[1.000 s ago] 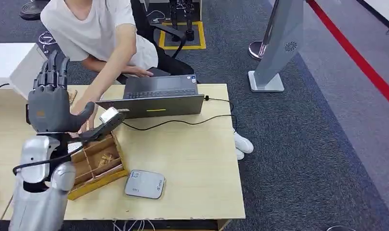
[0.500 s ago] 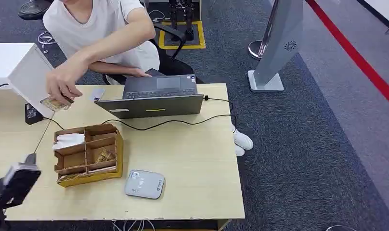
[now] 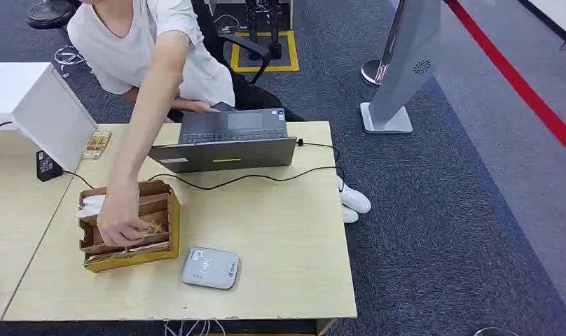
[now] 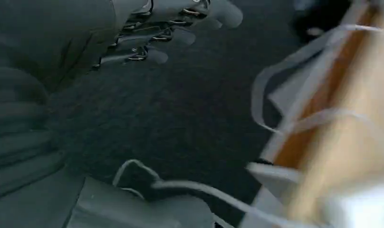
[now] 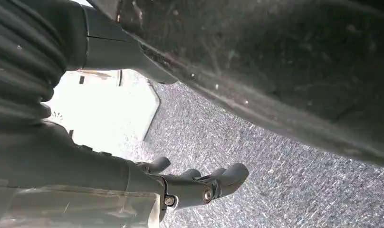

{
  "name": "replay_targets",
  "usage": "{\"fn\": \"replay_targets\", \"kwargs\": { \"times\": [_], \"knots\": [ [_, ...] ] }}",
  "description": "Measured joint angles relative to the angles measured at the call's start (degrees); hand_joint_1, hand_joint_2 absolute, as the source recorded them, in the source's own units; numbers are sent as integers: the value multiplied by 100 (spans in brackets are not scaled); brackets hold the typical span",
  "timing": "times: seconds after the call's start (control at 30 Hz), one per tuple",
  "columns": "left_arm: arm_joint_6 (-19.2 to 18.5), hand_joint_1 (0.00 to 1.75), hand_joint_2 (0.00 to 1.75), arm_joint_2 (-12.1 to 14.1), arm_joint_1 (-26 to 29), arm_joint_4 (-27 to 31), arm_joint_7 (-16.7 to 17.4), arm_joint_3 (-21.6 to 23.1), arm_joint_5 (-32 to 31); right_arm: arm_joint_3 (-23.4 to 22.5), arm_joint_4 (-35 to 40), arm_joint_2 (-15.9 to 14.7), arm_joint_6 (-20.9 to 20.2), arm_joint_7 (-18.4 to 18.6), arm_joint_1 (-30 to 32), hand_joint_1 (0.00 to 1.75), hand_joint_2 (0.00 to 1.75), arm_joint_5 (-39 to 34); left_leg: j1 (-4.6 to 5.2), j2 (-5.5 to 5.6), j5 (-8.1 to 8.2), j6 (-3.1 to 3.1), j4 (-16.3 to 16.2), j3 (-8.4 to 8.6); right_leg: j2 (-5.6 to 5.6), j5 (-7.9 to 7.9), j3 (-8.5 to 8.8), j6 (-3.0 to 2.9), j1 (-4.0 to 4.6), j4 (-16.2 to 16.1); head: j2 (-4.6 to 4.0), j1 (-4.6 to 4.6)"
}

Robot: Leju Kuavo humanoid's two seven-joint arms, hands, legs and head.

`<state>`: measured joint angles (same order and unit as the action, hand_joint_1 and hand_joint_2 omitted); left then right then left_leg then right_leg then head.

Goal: Pass the card to the sensor for recognition and then transmit it.

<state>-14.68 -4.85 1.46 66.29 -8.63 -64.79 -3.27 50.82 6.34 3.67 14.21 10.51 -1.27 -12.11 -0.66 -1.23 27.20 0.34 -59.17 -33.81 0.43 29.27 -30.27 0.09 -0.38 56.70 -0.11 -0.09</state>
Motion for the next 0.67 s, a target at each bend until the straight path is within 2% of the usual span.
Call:
{"fn": "replay_targets", "kwargs": {
  "times": [0.13, 0.23, 0.27, 0.37, 0.43, 0.53, 0.67],
  "knots": [
    [622, 0, 175, -123, -104, -1318, 26, -582, -277, 0, 0, 0, -26, 2, -1, 0, 175, 11, 2, 22, 3, 4, -1, -3, -25, 1, 7, 1, -2, -5, 0, 11],
    [1361, 0, 175, -166, -176, -2307, 79, -690, -884, 0, 0, 0, -20, -31, 0, 0, 175, 11, 3, 25, 3, 5, -2, -2, -25, 0, 7, 2, -6, -4, 0, 4],
    [1450, 0, 175, -201, -188, -2552, 81, -690, -980, 0, 0, 0, -15, -37, 1, 0, 175, 11, 3, 25, 2, 5, -3, -2, -25, -1, 8, 3, -5, -5, 0, 9],
    [1507, 0, 175, -254, -274, -3350, 293, -694, -1221, 0, 0, 0, -11, -37, 1, 0, 175, 46, 4, 27, 2, 5, -5, -2, -26, -3, 8, 4, -6, -4, 0, 7],
    [1662, 0, 175, -300, -315, -3773, 435, -624, -1755, 4, 0, 2, 18, -15, 0, 0, 175, 127, 3, 24, 2, 5, -5, 1, -25, -5, 8, 5, -6, -4, 0, 7],
    [1511, 0, 175, -319, -300, -4193, 695, -162, -2462, -50, 15, 9, 33, 26, 16, 0, 175, 260, 3, 25, 2, 5, -6, 2, -25, -4, 8, 5, -5, -4, 0, 7],
    [1463, 0, 175, -284, -259, -4437, 774, 498, -2311, -381, 79, 7, -26, -22, 79, 0, 175, 352, 1, 23, 2, 4, -6, 2, -24, -4, 17, 4, -3, -2, 0, 6]
  ]
}}
